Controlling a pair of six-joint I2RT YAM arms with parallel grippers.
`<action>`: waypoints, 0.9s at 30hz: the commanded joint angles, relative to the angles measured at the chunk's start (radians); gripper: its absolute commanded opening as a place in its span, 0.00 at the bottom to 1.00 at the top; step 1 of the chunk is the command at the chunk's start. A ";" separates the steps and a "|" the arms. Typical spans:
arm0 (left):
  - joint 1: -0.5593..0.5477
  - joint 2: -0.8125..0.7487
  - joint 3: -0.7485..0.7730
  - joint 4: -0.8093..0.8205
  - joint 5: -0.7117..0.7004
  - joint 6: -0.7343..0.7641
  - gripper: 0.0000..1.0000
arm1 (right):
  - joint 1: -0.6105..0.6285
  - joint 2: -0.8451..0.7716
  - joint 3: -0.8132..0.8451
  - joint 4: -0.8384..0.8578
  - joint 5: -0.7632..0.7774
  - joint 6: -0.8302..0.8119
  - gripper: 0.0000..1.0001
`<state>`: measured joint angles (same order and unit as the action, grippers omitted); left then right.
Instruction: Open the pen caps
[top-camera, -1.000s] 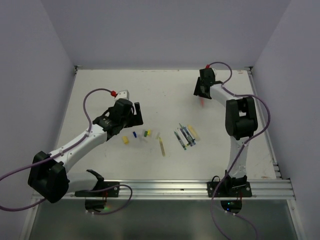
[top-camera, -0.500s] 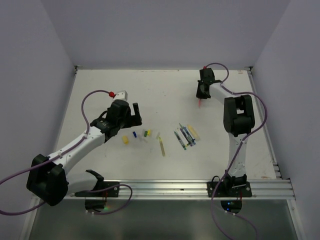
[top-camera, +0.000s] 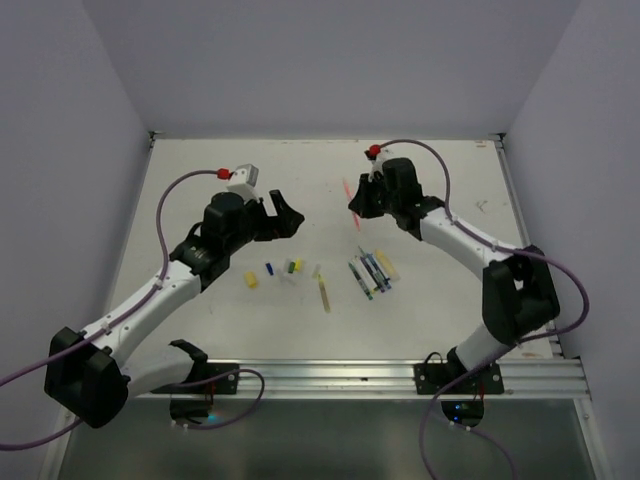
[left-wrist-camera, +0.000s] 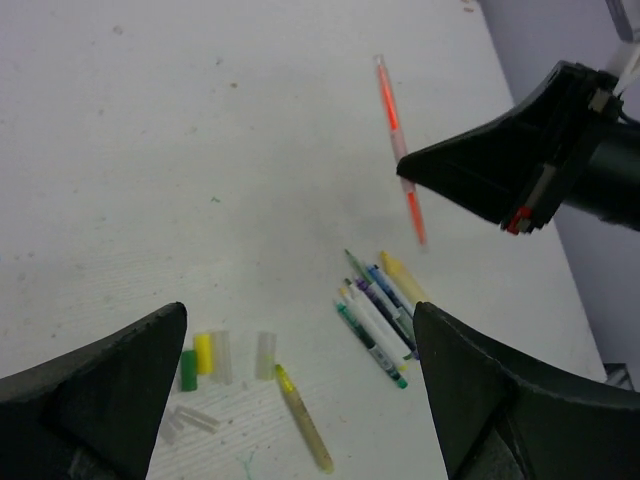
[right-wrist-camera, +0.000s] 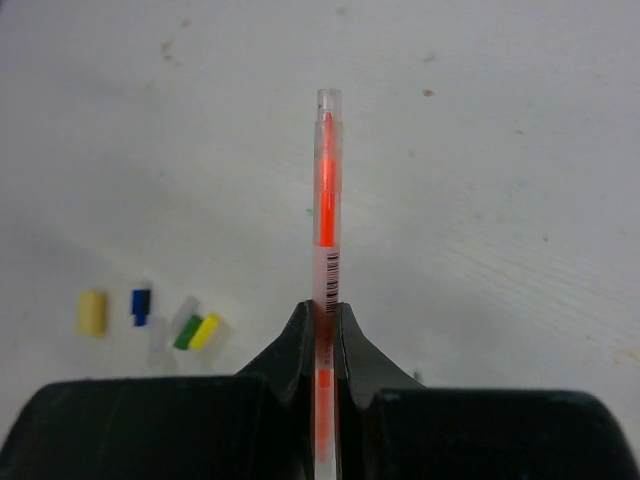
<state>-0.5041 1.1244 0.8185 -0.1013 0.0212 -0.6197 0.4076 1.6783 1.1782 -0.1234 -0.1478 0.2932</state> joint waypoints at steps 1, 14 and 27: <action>0.009 -0.035 0.004 0.170 0.123 -0.031 0.97 | 0.078 -0.167 -0.118 0.197 -0.120 0.035 0.00; 0.007 -0.012 -0.059 0.449 0.390 -0.158 0.80 | 0.226 -0.538 -0.489 0.496 -0.259 0.095 0.00; -0.047 0.040 -0.076 0.552 0.410 -0.189 0.46 | 0.250 -0.528 -0.520 0.590 -0.314 0.144 0.00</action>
<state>-0.5404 1.1610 0.7376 0.3828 0.4030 -0.8013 0.6495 1.1515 0.6628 0.3859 -0.4381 0.4175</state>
